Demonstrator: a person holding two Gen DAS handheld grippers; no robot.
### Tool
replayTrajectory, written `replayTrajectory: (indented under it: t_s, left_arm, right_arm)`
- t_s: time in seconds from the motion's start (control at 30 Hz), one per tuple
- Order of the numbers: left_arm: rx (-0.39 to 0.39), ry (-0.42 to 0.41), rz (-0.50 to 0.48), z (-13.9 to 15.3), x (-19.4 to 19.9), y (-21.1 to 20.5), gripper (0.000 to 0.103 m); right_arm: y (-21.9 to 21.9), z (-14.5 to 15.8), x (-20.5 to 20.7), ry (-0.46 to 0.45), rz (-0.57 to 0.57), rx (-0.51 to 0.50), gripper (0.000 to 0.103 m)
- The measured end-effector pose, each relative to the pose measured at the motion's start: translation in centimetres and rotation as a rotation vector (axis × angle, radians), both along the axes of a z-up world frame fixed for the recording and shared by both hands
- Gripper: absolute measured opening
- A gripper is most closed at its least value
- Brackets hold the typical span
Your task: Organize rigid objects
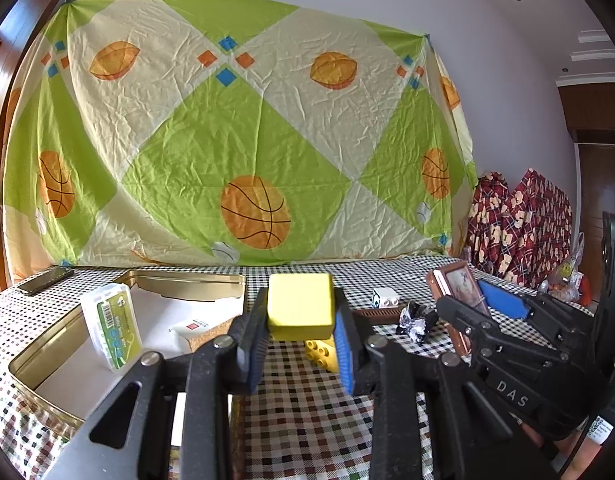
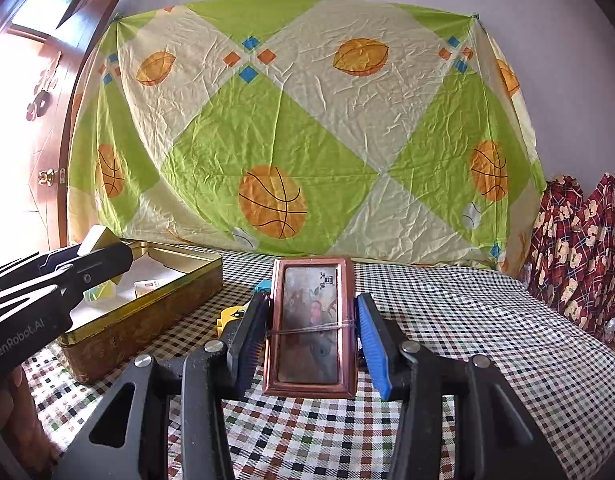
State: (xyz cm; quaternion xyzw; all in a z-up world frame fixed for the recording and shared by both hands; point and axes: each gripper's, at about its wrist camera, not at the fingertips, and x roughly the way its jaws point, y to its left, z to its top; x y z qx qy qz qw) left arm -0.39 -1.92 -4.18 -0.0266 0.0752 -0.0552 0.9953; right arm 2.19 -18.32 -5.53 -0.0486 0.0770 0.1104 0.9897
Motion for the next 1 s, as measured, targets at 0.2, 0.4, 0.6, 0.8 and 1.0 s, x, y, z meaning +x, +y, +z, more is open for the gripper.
replayTrajectory:
  t_s: [0.2, 0.4, 0.6, 0.8, 1.0]
  left_arm:
    - [-0.007, -0.003, 0.013, 0.0, -0.1, 0.7, 0.028]
    - [-0.005, -0.006, 0.031, 0.1, -0.3, 1.4, 0.028]
    - [-0.014, 0.000, 0.052, 0.0, -0.3, 2.4, 0.028]
    - [-0.027, 0.004, 0.067, -0.1, -0.4, 3.3, 0.028]
    - [-0.039, 0.008, 0.083, -0.2, -0.5, 4.3, 0.028]
  right_arm:
    - [0.8, 0.0, 0.1, 0.007, 0.024, 0.001, 0.048]
    - [1.6, 0.1, 0.2, 0.021, 0.038, 0.008, 0.048]
    - [2.8, 0.0, 0.2, 0.032, 0.050, 0.009, 0.048]
    - [4.1, 0.0, 0.0, 0.031, 0.070, -0.002, 0.048]
    - [5.3, -0.1, -0.1, 0.032, 0.095, -0.019, 0.048]
